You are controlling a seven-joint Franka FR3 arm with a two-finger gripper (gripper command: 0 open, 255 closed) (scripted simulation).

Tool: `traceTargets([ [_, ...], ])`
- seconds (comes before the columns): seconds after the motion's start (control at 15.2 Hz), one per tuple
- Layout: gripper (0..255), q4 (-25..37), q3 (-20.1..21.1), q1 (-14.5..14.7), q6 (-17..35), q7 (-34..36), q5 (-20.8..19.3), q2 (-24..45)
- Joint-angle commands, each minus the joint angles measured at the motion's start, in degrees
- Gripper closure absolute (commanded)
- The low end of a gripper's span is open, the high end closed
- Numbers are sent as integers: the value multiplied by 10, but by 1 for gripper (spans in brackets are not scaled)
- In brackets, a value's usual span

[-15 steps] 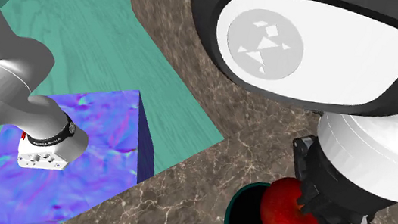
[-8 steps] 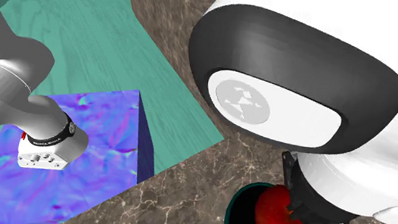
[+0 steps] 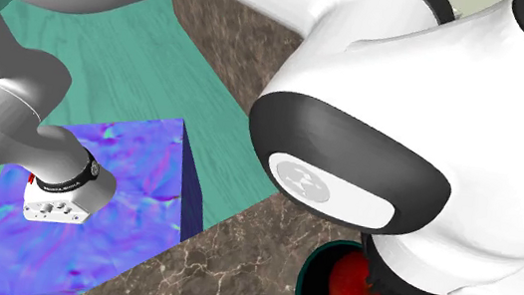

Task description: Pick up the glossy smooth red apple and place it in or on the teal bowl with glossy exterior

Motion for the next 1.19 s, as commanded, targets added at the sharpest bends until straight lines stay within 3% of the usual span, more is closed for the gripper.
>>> traceTargets([
  [0.0, 255, -7, 0, 0, 6, -1, 0, -2],
  [0.4, 255, -7, 0, 0, 6, -1, 0, -2],
  [0.46, 0, -7, 0, 0, 6, -1, 0, -2],
  [0.79, 0, -7, 0, 0, 6, -1, 0, -2],
  [1.12, 0, 40, -2, 0, -59, 4, -6, -20],
])
